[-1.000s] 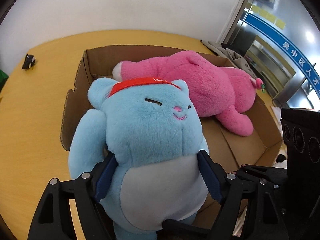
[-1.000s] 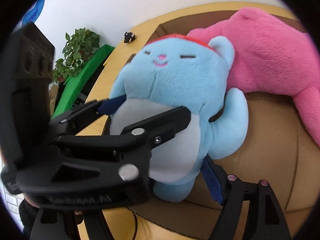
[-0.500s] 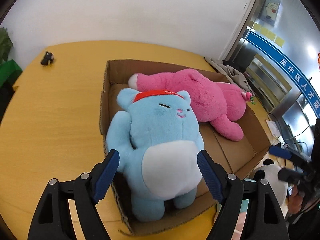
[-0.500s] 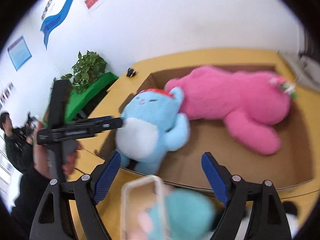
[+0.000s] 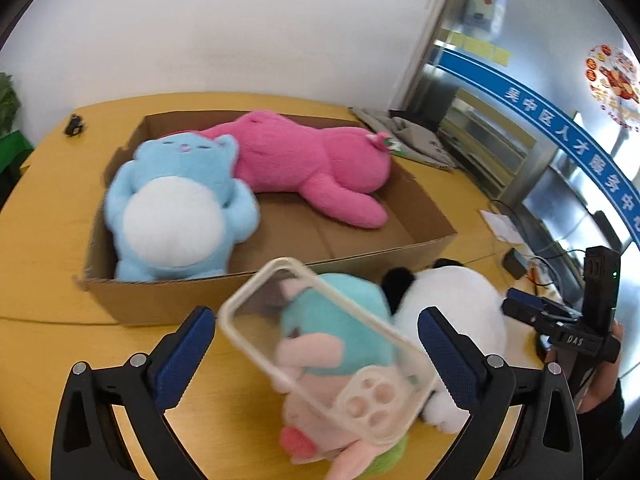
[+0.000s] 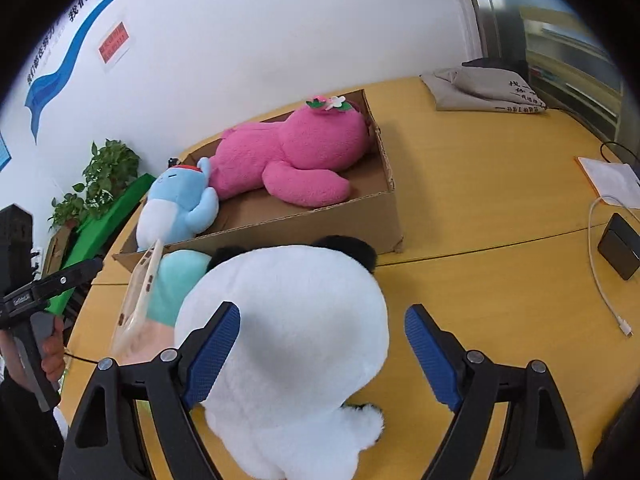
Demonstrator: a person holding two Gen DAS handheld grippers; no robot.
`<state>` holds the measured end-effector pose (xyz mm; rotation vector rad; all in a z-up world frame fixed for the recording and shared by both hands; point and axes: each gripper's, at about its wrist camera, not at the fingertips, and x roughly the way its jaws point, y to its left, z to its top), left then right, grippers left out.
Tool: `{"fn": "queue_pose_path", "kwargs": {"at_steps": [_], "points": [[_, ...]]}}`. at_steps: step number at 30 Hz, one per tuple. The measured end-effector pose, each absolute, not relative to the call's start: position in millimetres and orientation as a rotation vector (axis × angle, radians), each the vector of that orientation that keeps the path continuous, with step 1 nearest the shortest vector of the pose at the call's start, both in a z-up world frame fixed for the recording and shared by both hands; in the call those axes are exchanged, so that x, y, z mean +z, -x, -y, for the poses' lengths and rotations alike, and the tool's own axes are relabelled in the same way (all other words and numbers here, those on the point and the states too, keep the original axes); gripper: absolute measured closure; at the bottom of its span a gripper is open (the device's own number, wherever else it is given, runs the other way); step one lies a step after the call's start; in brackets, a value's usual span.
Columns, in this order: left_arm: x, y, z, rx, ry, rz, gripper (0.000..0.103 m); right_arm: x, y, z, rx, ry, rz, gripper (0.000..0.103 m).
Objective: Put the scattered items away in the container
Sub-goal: 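Move both tools to the white panda plush beside the box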
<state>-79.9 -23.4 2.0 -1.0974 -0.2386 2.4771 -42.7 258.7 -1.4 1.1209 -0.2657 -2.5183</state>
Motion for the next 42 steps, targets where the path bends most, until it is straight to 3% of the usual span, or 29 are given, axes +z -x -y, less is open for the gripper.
{"fn": "queue_pose_path", "kwargs": {"at_steps": [7, 17, 20, 21, 22, 26, 33, 42], "points": [[-38.3, 120.7, -26.4, 2.457, 1.265, -0.094, 0.001, 14.3, 15.7, -260.5, -2.478, -1.021, 0.297, 0.018], [-48.5, 62.1, 32.7, 2.512, 1.333, 0.091, 0.001, -17.5, 33.9, -261.7, -2.47, -1.13, 0.234, 0.018], [-29.5, 45.8, 40.6, 2.553, 1.261, 0.152, 0.001, -26.2, 42.6, -265.6, -2.442, -1.148, 0.272, 0.009], [-21.0, 42.2, 39.2, 2.56, 1.228, 0.165, 0.001, -27.9, 44.3, -266.2, -2.446, -1.156, 0.271, 0.001], [-11.8, 40.3, 34.6, 2.555, 1.189, 0.17, 0.001, -29.1, 45.1, -265.9, -2.449, -1.159, 0.263, 0.0], [6.4, 49.8, -7.0, 2.451, 1.108, 0.131, 0.001, -27.9, 43.6, -261.7, -2.442, -1.158, 0.23, 0.0], [-23.7, 86.6, -63.0, 2.259, 1.183, 0.164, 0.001, -22.7, 36.7, -267.7, -2.442, -1.157, 0.211, 0.0], [-18.0, 73.8, -56.5, 2.282, 1.157, 0.271, 0.001, -11.5, 28.3, -274.1, -2.507, -1.139, 0.159, 0.0]]}}
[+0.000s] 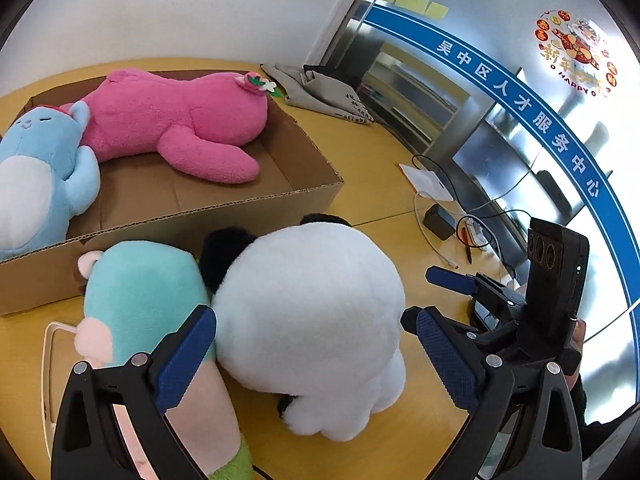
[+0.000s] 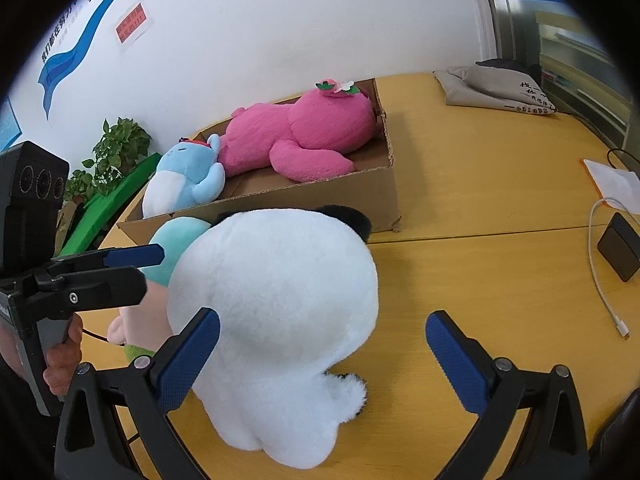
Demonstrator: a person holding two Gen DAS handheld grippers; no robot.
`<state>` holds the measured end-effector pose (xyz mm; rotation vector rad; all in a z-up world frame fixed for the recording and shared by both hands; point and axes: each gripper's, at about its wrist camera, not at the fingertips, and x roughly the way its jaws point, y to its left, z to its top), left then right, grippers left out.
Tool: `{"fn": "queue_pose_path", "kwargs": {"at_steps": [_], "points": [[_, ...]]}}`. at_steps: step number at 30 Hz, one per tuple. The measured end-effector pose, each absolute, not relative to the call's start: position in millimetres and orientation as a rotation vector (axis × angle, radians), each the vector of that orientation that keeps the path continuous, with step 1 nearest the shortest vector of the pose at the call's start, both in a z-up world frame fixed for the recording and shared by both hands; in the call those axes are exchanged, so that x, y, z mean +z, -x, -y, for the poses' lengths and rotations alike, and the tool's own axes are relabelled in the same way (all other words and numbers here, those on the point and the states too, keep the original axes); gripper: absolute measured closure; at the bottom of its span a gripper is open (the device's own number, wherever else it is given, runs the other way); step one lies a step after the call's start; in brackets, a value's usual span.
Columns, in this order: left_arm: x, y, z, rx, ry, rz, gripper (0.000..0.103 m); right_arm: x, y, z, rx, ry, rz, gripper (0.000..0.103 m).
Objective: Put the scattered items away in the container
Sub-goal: 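Move both tools to the white panda plush beside the box, then close both tools on the white panda plush and lift it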
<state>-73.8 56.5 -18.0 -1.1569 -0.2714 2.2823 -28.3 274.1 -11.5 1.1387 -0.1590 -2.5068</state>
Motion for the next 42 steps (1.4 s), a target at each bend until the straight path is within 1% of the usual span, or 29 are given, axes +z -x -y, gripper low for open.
{"fn": "queue_pose_path", "kwargs": {"at_steps": [4, 9, 17, 23, 26, 30, 33, 34, 35, 36, 38, 40, 42], "points": [[-2.8, 57.2, -44.3, 2.392, 1.108, 0.251, 0.001, 1.5, 25.1, -273.4, -2.54, -1.09, 0.142, 0.0], [9.8, 41.4, -31.0, 2.465, 1.057, 0.266, 0.001, 19.1, 18.8, -267.0, -2.571, -1.019, 0.108, 0.0], [18.9, 26.1, -20.9, 2.519, 1.012, 0.269, 0.001, 30.9, 9.8, -254.8, -2.572, -0.97, 0.08, 0.0], [-1.1, 47.4, -41.5, 2.387, 1.065, 0.298, 0.001, 25.2, 6.8, -261.6, -2.545, -0.967, 0.106, 0.0], [-24.6, 71.9, -59.5, 2.301, 1.142, 0.289, 0.001, 9.5, 9.9, -273.4, -2.469, -1.003, 0.167, 0.0], [-60.4, 99.4, -75.6, 2.238, 1.285, 0.278, 0.001, -18.3, 15.2, -277.9, -2.384, -1.084, 0.202, 0.0], [-65.1, 94.5, -88.1, 2.24, 1.256, 0.175, 0.001, -37.3, 20.0, -271.2, -2.334, -1.122, 0.179, 0.0], [-66.1, 93.0, -90.7, 2.234, 1.258, 0.154, 0.002, -41.0, 22.1, -267.4, -2.337, -1.12, 0.162, 0.0], [-66.6, 91.7, -92.1, 2.226, 1.259, 0.144, 0.005, -43.5, 25.7, -264.6, -2.342, -1.106, 0.164, 0.0], [-66.2, 90.8, -92.2, 2.215, 1.256, 0.147, 0.007, -45.7, 30.8, -262.8, -2.332, -1.094, 0.193, 0.0], [-64.3, 90.3, -88.3, 2.203, 1.26, 0.164, 0.02, -50.4, 40.2, -258.0, -2.273, -1.098, 0.256, 0.004], [-64.1, 91.1, -84.2, 2.201, 1.263, 0.186, 0.026, -49.6, 41.7, -251.2, -2.287, -1.076, 0.217, 0.014], [-62.8, 89.7, -80.0, 2.193, 1.253, 0.215, 0.029, -46.5, 39.3, -248.7, -2.289, -1.058, 0.202, 0.02]]}}
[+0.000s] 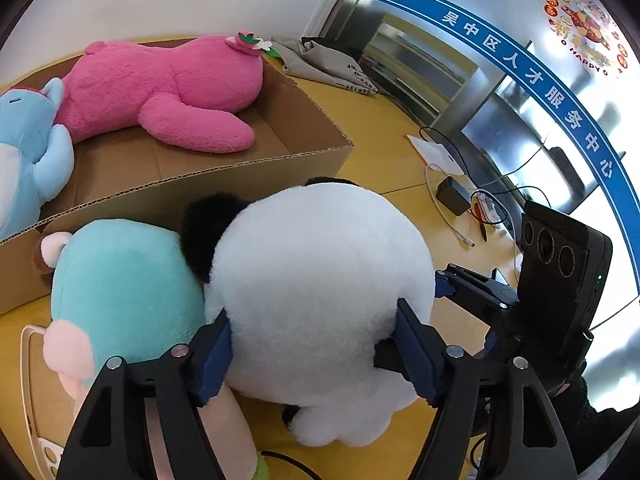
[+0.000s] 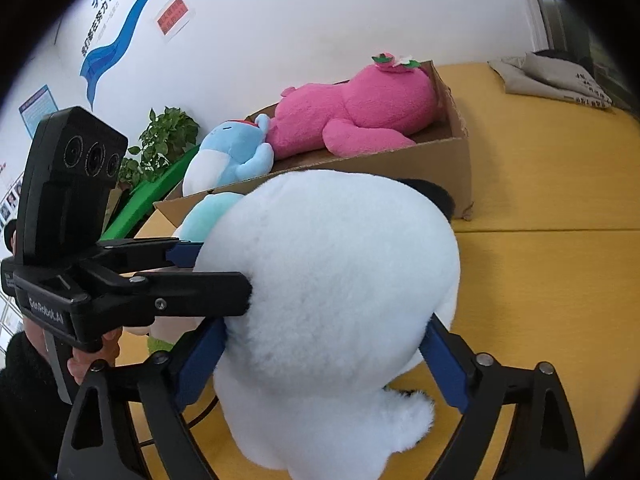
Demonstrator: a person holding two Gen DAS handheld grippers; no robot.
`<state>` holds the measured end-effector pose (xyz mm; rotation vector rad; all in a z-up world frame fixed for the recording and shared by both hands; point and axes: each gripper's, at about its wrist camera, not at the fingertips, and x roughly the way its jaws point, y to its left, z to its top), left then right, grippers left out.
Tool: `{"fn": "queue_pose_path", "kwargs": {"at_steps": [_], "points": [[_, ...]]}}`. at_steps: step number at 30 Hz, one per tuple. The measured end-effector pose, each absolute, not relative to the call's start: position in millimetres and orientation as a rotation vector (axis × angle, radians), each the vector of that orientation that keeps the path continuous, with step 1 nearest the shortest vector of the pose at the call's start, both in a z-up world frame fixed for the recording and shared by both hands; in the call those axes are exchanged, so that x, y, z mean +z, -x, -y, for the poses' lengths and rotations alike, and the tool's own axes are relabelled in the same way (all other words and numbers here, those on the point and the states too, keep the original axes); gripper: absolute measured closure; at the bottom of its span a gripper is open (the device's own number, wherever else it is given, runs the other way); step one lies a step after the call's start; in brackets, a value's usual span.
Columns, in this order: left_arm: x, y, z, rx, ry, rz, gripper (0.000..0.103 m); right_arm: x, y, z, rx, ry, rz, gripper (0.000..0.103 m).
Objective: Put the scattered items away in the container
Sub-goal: 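Close both tools on the white panda plush and lift it, then lower the panda into the box beside the blue plush and open both tools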
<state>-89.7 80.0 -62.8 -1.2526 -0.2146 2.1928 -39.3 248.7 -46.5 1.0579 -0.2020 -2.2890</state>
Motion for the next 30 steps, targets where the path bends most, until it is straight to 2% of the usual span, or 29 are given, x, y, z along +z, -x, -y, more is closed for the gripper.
{"fn": "queue_pose_path", "kwargs": {"at_steps": [4, 11, 16, 19, 22, 24, 28, 30], "points": [[-46.3, 78.4, -77.3, 2.214, 1.193, 0.233, 0.034, -37.3, 29.2, -252.9, -2.309, -1.023, 0.221, 0.03], [31.9, 72.9, -59.9, 2.312, 0.971, 0.171, 0.034, 28.6, 20.0, -242.1, -2.392, -0.844, 0.175, 0.031], [91.4, 118.6, -27.3, 2.423, 0.886, 0.075, 0.034, 83.8, 59.9, -204.5, -2.399, -0.706, 0.129, 0.031], [108.1, 161.7, -4.3, 2.481, 0.895, 0.044, 0.034, 100.0, 105.5, -178.6, -2.372, -0.681, 0.173, 0.031], [95.5, 210.9, 22.1, 2.509, 0.984, 0.084, 0.034, 96.3, 155.2, -153.8, -2.334, -0.723, 0.232, 0.031], [67.9, 243.2, 40.3, 2.496, 1.081, 0.129, 0.034, 81.1, 184.2, -133.3, -2.326, -0.769, 0.232, 0.031], [-5.7, 282.6, 60.5, 2.452, 1.274, 0.24, 0.033, 16.7, 230.6, -105.9, -2.262, -0.996, 0.327, 0.031], [-28.1, 288.5, 58.1, 2.429, 1.302, 0.213, 0.032, -14.3, 241.3, -98.8, -2.249, -1.107, 0.381, 0.031]]}}
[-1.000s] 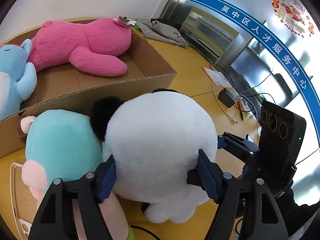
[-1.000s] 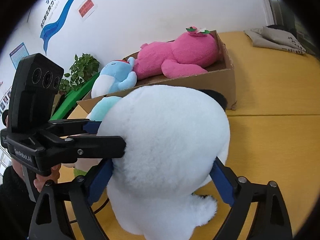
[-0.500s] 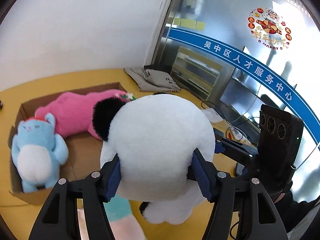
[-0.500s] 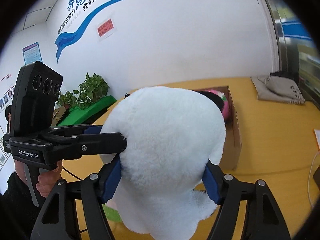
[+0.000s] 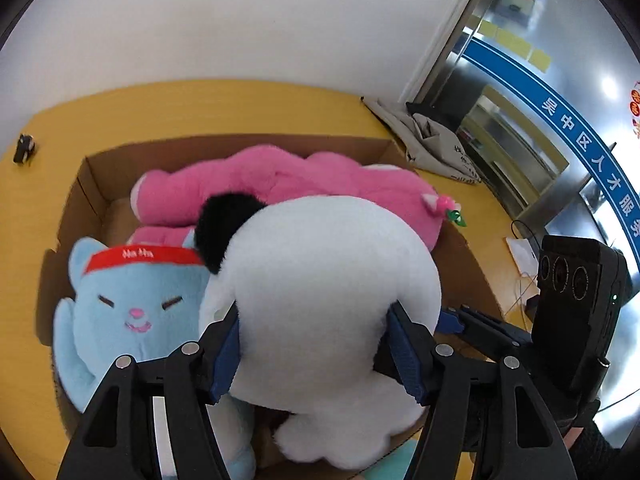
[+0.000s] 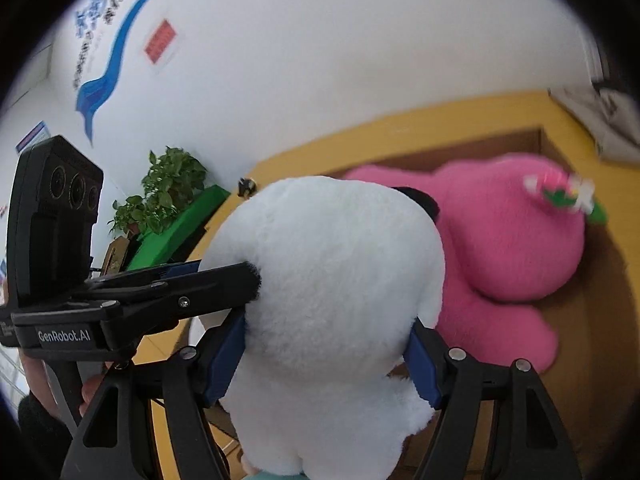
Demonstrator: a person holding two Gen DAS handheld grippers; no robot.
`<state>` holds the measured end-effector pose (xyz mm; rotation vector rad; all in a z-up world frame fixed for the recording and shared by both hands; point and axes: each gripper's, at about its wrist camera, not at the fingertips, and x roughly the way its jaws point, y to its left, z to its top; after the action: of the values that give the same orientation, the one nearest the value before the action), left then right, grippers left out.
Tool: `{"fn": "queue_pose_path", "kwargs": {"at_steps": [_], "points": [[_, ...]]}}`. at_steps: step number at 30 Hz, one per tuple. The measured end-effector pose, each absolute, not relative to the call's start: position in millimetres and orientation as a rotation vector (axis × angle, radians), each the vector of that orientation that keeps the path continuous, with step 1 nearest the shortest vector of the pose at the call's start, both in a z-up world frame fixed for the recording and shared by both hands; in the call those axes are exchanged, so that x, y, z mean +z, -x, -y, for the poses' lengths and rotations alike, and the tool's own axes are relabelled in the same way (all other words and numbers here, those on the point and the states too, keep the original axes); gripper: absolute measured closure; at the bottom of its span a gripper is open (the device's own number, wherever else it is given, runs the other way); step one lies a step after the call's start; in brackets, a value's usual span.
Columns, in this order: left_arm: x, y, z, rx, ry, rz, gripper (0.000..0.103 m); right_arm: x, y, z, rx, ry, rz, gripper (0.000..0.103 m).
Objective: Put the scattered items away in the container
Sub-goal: 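Lower the panda into the box beside the blue plush and open both tools, then raise both tools and move them over the teal-and-pink pig plush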
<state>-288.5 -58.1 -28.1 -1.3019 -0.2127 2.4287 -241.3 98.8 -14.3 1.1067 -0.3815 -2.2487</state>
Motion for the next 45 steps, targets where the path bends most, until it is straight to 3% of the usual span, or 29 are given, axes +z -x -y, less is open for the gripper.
{"fn": "queue_pose_path", "kwargs": {"at_steps": [3, 8, 13, 16, 20, 32, 39, 41, 42, 45], "points": [[-40.4, 287.0, 49.0, 2.425, 1.314, 0.122, 0.029, -29.7, 241.1, -87.6, -2.284, -1.198, 0.299, 0.032], [-37.0, 267.2, 56.0, 2.425, 1.316, 0.171, 0.015, -31.3, 234.2, -91.8, -2.232, -1.26, 0.286, 0.029], [-35.6, 219.8, 63.9, 2.497, 1.307, 0.071, 0.016, -15.1, 201.3, -127.1, -2.357, -1.155, 0.117, 0.025], [-61.7, 204.7, 66.1, 2.463, 1.406, 0.06, 0.02, -34.3, 194.5, -146.5, -2.44, -1.263, 0.028, 0.028], [-67.4, 188.4, 74.9, 2.477, 1.402, 0.173, 0.021, -27.8, 168.0, -130.7, -2.512, -1.202, -0.114, 0.029], [-62.8, 126.7, 68.2, 2.5, 1.423, 0.183, 0.02, -40.8, 118.0, -142.8, -2.538, -1.173, -0.112, 0.023], [-5.3, 79.9, 55.2, 2.647, 1.189, 0.152, 0.0, 1.8, 89.2, -152.3, -2.598, -0.995, -0.064, 0.017], [10.7, 65.9, 51.9, 2.706, 1.128, 0.133, 0.0, 15.0, 80.5, -157.7, -2.592, -0.948, -0.021, 0.012], [16.1, 59.4, 53.1, 2.734, 1.105, 0.133, 0.0, 18.4, 77.5, -159.6, -2.585, -0.948, -0.002, 0.002], [25.7, 45.2, 54.3, 2.8, 1.056, 0.162, 0.0, 21.0, 67.8, -162.7, -2.571, -0.931, 0.015, 0.0]]}}
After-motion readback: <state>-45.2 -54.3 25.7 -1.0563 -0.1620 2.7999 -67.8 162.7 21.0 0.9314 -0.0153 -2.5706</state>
